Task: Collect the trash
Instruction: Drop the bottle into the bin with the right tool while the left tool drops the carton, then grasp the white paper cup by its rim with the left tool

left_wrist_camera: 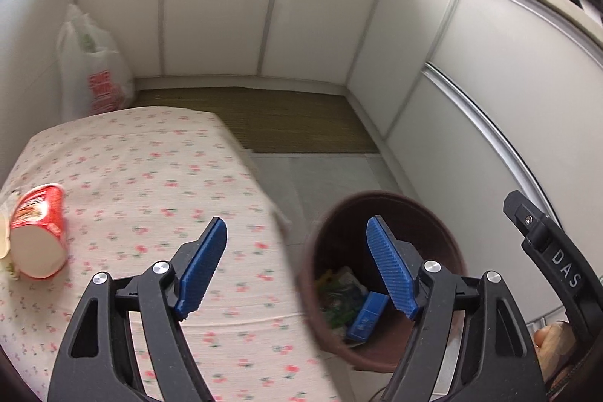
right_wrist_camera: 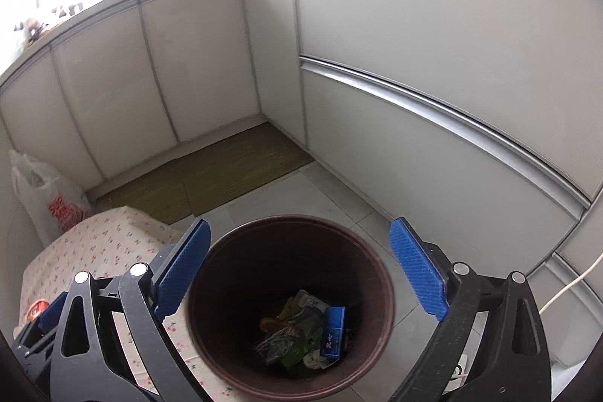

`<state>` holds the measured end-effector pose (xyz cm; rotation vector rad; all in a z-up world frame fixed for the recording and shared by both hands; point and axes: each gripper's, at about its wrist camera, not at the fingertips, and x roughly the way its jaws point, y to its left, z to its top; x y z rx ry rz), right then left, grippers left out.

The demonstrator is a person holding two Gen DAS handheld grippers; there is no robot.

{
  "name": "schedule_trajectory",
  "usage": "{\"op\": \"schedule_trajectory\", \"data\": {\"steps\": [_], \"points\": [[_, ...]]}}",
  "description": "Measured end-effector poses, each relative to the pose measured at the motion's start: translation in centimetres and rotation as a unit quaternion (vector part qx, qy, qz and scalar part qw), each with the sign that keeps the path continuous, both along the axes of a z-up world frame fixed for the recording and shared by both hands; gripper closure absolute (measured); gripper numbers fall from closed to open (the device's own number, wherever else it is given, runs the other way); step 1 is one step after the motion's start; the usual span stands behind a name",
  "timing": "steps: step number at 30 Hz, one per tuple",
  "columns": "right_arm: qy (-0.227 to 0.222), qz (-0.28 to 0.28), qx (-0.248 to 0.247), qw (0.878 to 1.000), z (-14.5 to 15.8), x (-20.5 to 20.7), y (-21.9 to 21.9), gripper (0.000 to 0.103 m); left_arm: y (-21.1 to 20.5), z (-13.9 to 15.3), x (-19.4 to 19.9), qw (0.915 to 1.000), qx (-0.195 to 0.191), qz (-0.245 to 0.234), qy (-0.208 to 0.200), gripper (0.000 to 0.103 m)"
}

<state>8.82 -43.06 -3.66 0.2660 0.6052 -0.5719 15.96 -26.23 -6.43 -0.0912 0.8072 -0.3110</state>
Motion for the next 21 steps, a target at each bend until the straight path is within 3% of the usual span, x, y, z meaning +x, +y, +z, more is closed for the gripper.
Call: {"op": "schedule_trajectory", "data": {"steps": [11,21], "points": [[0.026,0.091,-0.049,0.994,-0.5,3.9,9.8,0.008,10.2,-0.3,1.2,0.997,-0.006,0.076,0.01,0.027],[0.025,0.162,-0.059,0.985,-0.8,7.1,18.8,0.007,20.5,-0.9,1.5,0.9877,0.001,0.155,0.019,0.027]]}}
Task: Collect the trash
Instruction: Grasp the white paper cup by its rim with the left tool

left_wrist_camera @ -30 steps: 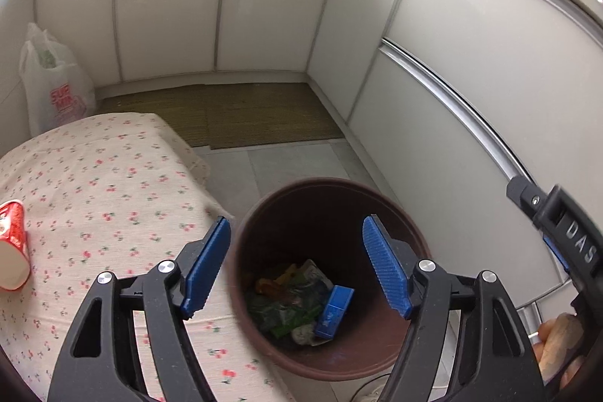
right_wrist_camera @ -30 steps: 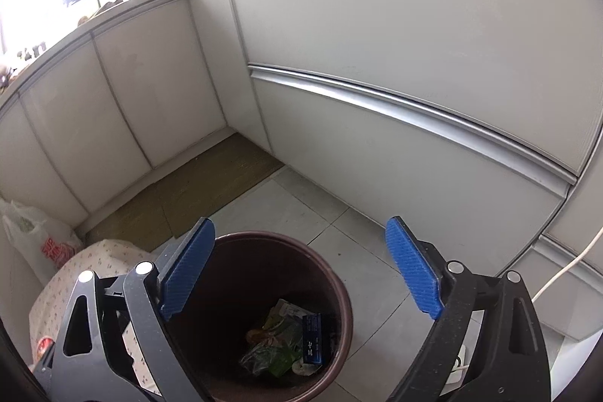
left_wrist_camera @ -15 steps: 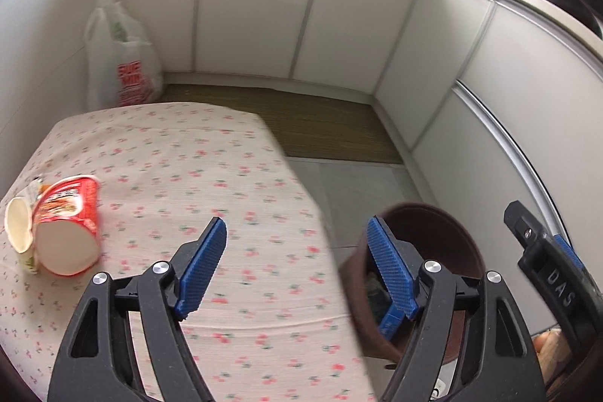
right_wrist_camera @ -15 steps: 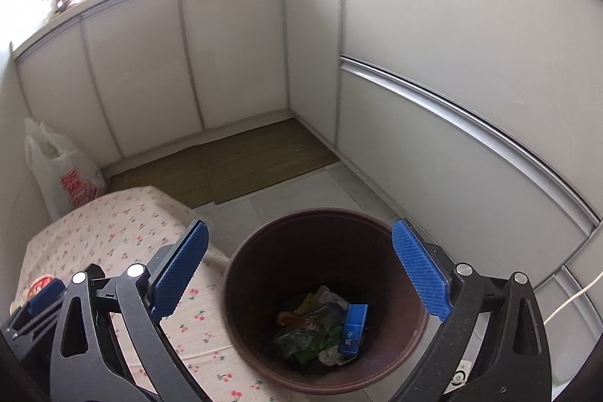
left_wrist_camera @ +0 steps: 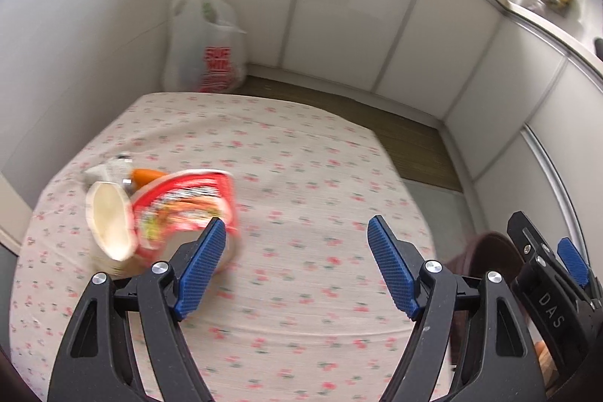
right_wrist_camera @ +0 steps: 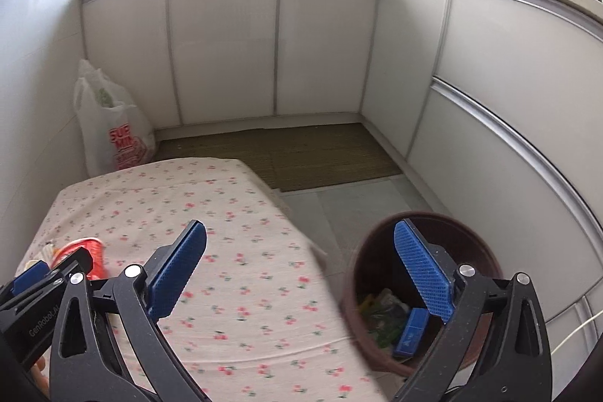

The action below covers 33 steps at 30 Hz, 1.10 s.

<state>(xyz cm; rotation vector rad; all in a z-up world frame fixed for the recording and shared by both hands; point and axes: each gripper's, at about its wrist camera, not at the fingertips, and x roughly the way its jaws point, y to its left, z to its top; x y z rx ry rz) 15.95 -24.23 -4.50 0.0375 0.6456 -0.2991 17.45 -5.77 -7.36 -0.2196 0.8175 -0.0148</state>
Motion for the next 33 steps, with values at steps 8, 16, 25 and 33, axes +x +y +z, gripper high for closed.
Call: {"op": "schedule_trajectory", "data": {"steps": [8,16,25,33], "points": [[0.002,0.051,0.003,0.999,-0.6,1.4,6.8,0.007,8.1,-0.5,-0.1,0.9978,0.049,0.042,0.013,0.022],[0.016,0.089,-0.009,0.996,-1.9,2.3,11.9,0.007,15.6,-3.5,1.1,0.9934,0.033,0.082,0.072,0.022],[0.029,0.118,-0.019,0.992,-3.0,3.0,14.9,0.007,18.0,-6.8,2.9,0.9879,-0.027,0.092,0.122,0.022],[0.041,0.129,-0.016,0.991,-3.6,3.4,15.4,0.007,18.2,-8.3,3.5,0.984,-0.053,0.09,0.144,0.03]]}}
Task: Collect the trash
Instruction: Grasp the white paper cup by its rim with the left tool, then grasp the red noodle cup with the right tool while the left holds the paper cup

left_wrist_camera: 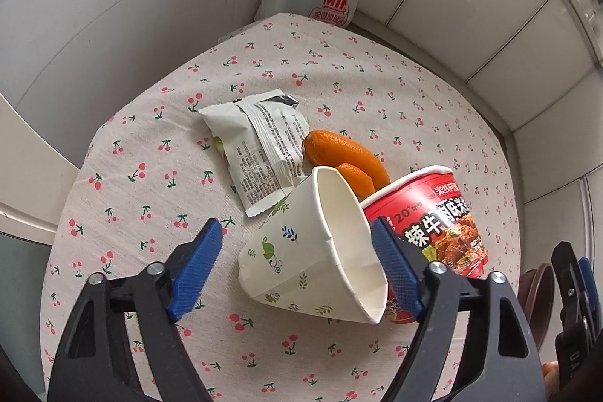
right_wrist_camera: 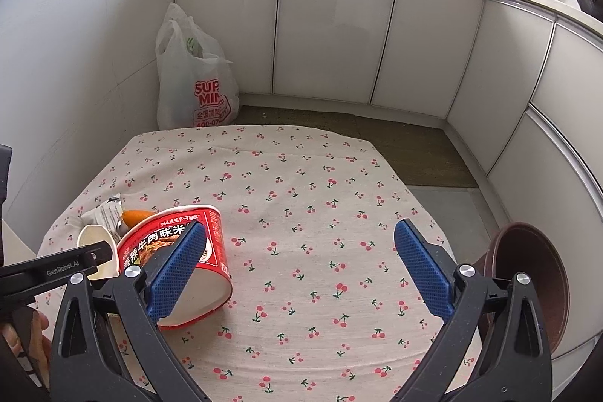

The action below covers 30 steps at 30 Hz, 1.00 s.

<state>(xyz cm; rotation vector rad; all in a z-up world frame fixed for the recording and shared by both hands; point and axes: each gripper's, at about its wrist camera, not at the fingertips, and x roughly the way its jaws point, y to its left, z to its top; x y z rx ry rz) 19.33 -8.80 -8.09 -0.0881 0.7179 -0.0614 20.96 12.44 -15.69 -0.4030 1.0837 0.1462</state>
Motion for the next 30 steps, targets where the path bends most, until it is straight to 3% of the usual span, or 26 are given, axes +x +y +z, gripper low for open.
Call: {"op": "schedule_trajectory", "data": {"steps": [3,7,10,17,20,22,26,28,30], "points": [[0.006,0.007,0.0,1.0,-0.2,0.2,0.3,0.007,0.2,-0.4,0.0,0.9999,-0.008,-0.005,0.007,0.05],[0.021,0.019,0.009,1.0,-0.7,0.6,0.6,0.007,0.9,-0.3,-0.4,0.9994,-0.032,-0.017,0.001,0.084],[0.031,0.048,0.009,0.998,-1.3,0.8,1.6,0.007,1.2,0.2,-0.8,0.999,-0.034,-0.028,-0.009,0.097],[0.095,0.111,0.046,0.988,-4.1,2.2,3.4,0.007,2.7,3.2,-1.9,0.9975,-0.039,-0.02,-0.055,0.1],[0.086,0.131,0.037,0.987,-4.7,2.2,4.2,0.007,3.3,5.0,-2.4,0.9958,-0.046,-0.012,-0.078,0.1],[0.055,0.159,-0.012,0.986,-4.7,1.5,5.4,0.007,3.6,6.1,-2.6,0.9947,-0.046,-0.008,-0.092,0.1],[0.012,0.222,-0.117,0.968,-4.9,-0.1,8.2,0.007,4.3,8.4,-3.3,0.9917,-0.042,0.001,-0.122,0.099],[0.0,0.246,-0.165,0.955,-5.3,-0.8,9.6,0.007,4.4,9.3,-3.6,0.9904,-0.038,0.003,-0.133,0.099],[-0.019,0.274,-0.233,0.933,-6.0,-1.9,11.6,0.007,4.8,10.0,-3.9,0.9887,-0.045,0.007,-0.143,0.099]]}}
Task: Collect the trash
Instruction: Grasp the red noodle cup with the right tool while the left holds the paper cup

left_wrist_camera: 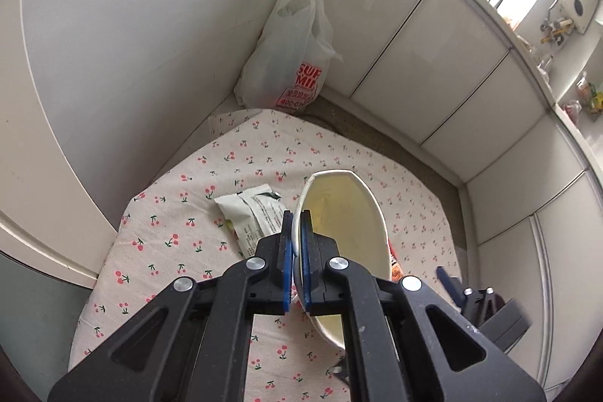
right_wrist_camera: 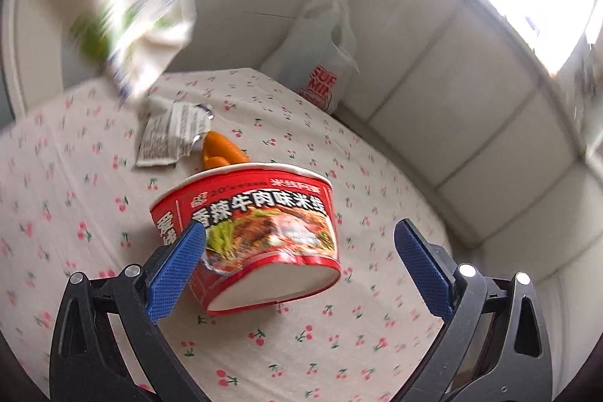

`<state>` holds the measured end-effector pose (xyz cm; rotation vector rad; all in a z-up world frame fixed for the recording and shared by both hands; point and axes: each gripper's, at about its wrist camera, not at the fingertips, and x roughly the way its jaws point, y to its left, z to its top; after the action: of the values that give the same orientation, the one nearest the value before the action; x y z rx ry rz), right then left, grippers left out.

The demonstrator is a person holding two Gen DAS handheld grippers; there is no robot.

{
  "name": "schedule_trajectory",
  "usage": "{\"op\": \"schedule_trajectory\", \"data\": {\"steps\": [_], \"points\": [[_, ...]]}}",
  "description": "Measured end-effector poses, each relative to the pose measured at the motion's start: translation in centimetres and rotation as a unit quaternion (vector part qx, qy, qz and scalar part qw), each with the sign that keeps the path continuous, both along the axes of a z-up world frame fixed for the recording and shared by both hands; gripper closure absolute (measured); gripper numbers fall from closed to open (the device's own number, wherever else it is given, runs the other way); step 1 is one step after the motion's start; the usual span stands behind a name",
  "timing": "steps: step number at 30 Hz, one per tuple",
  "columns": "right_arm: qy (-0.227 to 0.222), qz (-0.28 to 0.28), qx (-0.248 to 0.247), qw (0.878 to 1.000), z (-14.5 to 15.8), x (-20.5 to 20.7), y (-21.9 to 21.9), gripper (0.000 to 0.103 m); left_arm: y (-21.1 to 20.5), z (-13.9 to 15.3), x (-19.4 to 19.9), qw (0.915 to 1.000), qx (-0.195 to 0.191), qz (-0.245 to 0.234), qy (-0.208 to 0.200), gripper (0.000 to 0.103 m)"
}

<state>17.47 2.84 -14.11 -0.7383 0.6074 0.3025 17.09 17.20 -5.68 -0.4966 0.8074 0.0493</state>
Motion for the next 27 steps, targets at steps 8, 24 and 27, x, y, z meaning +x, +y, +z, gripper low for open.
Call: {"op": "schedule_trajectory", "data": {"steps": [8,24,27], "points": [[-0.005,0.029,-0.095,0.995,-3.0,-0.4,2.1,0.007,1.8,1.4,-0.9,0.9995,-0.022,0.012,-0.019,0.099],[-0.037,0.001,-0.053,0.998,-4.7,1.6,0.7,0.017,1.6,0.7,-0.8,0.9997,-0.014,0.017,-0.014,0.099],[-0.021,-0.011,-0.007,1.0,-4.0,1.8,-0.1,0.017,1.6,0.8,-1.0,0.9996,-0.013,0.02,-0.014,0.099]]}}
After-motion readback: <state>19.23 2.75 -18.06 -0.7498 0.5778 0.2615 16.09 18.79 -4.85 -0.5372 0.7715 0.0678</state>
